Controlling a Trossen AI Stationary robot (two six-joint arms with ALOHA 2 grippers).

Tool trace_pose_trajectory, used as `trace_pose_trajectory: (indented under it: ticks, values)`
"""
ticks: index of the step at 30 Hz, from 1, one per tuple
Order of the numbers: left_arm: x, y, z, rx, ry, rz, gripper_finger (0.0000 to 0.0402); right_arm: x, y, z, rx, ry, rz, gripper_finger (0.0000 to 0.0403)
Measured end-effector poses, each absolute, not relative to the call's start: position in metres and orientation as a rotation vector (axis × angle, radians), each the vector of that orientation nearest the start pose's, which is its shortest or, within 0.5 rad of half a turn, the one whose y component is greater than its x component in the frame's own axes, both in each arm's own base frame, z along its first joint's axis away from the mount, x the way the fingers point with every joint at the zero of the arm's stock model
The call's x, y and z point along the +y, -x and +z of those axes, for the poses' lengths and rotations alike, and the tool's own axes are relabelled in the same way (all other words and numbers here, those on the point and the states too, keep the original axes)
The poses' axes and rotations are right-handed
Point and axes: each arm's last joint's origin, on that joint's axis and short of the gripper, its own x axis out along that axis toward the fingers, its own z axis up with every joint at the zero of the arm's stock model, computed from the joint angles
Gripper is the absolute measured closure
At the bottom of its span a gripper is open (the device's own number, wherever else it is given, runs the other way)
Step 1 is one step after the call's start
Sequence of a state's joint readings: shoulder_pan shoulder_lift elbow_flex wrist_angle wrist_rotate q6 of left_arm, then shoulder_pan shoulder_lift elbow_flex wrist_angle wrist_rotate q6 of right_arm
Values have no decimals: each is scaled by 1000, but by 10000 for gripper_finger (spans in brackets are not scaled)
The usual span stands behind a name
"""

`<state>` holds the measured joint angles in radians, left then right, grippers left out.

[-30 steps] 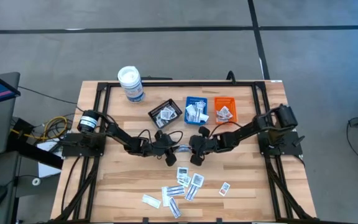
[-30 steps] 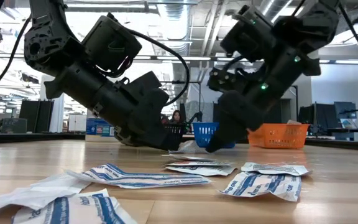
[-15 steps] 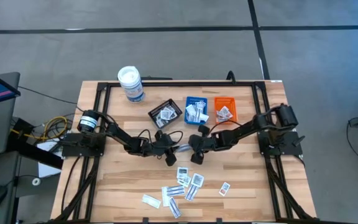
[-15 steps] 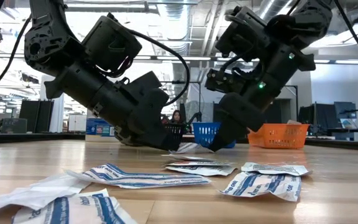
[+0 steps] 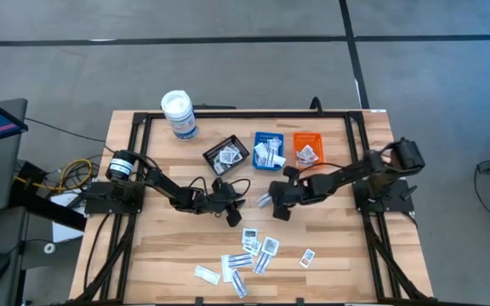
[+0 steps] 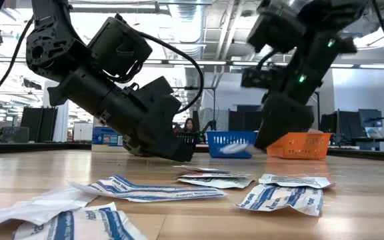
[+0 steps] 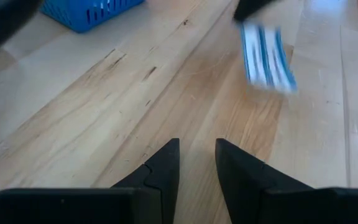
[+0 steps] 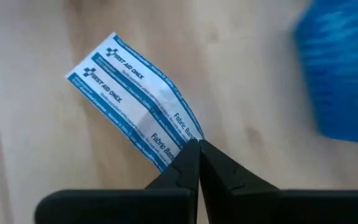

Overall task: Pick & Place First Aid Supplies
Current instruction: Put the blue bandage into the blue bin

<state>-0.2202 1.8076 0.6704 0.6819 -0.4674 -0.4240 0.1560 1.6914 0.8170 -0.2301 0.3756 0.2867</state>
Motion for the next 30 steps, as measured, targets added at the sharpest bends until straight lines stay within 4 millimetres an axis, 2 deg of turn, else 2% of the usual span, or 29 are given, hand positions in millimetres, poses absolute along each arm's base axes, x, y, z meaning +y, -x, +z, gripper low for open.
trace_pose_trajectory:
  ticks: [6,10,13,19,23,26,30]
  values:
    - [-58,-318,122,370,262,329,298,36,-277,156,972,165,-582,401]
    - [-58,-318,122,369,262,329,298,35,-272,171,882,224,-687,402]
    - [-58,-318,122,366,264,328,298,26,-273,181,820,267,-777,402]
    - [-58,-319,122,360,270,325,298,-11,-282,176,859,272,-847,402]
    - [-58,-319,123,358,271,323,298,-35,-290,166,917,237,-775,402]
    - [-58,-319,123,356,272,323,298,-46,-294,159,949,216,-675,393]
    - [-58,-319,123,355,273,322,298,-53,-296,159,951,216,-683,369]
